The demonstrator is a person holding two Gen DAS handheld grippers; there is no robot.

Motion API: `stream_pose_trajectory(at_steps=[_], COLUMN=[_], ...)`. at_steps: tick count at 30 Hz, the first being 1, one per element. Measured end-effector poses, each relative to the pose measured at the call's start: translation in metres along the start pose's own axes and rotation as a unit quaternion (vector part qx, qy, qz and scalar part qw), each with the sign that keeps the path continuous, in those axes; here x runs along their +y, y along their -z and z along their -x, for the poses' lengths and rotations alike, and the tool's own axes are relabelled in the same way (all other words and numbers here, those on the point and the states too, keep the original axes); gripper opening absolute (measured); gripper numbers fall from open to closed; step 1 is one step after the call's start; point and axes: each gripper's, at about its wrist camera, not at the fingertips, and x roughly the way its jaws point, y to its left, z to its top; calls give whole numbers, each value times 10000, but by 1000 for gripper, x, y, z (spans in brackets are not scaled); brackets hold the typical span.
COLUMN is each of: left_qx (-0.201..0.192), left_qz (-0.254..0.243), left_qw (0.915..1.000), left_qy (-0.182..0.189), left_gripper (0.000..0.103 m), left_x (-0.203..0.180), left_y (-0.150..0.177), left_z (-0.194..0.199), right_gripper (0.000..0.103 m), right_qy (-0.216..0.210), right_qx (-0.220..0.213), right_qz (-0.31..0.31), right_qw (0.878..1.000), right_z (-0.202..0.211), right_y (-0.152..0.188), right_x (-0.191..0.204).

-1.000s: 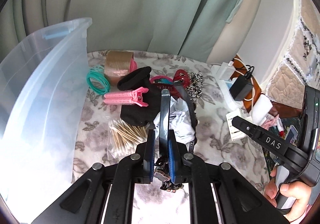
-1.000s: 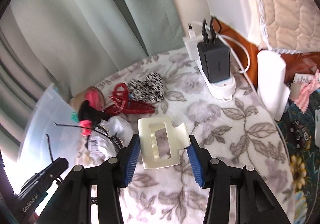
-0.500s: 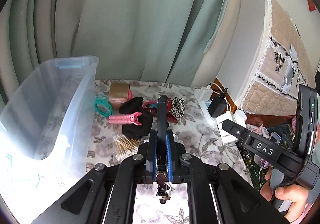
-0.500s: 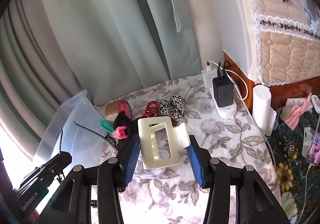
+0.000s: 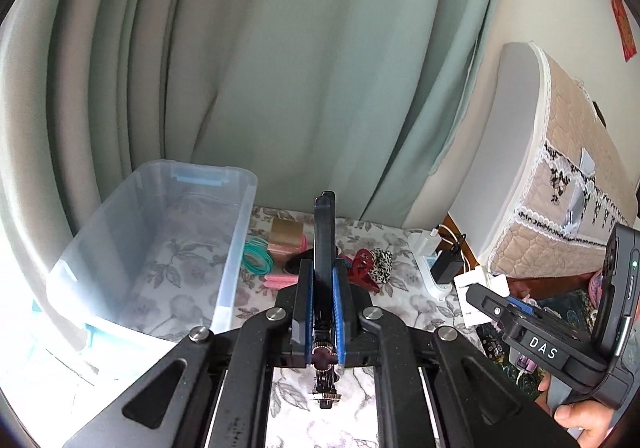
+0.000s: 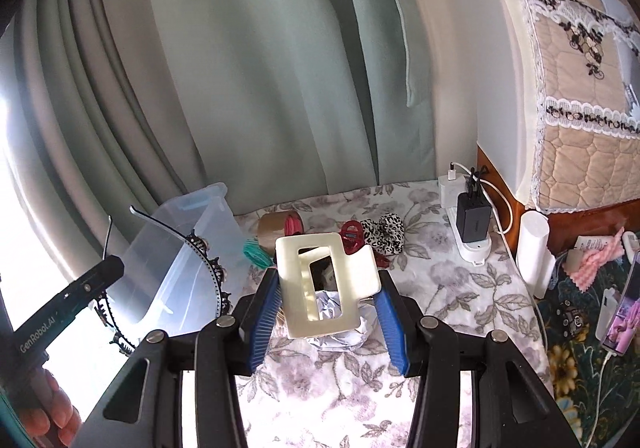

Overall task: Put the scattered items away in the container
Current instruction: 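Carry the headband with the left tool while the right tool carries the claw clip to the clear bin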

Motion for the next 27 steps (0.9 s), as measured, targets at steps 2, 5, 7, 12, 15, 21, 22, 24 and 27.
stream_pose_trajectory(at_steps=[2,5,7,12,15,21,22,24,27], left_qx=[-194,-516,-709,-846,-811,-717,-740,-731,-717], left_qz=[87,228,314,519,678,931,962,1000,1010], left_qw=[9997,9981,9962,9923,9904,9871,9865,9859,9858], left_qy=[-78,-261,-397,-739,-887,-1090,-1101,-1127,-1133], left_gripper=[8,8,8,8,8,8,9,8,9], left_x=[10,28,40,74,93,125,129,136,144], left_y=[-8,-19,-26,-31,-26,-12,-11,-12,-15], left_z=[13,31,42,52,49,31,28,22,11], right_gripper=[50,50,50,50,50,50,50,50,50], right_qy=[-53,-145,-197,-489,-688,-1008,-1026,-1061,-1059], right_qx=[-33,-50,-29,-35,1,306,383,525,664], right_qz=[101,279,437,967,1247,1606,1662,1740,1815], right_qw=[9999,9995,9988,9941,9898,9814,9800,9776,9754], right_z=[4,8,9,7,2,-28,-35,-47,-64], right_y=[0,-2,-3,-10,-12,-4,-1,3,6], right_x=[9,26,39,87,116,163,169,178,190])
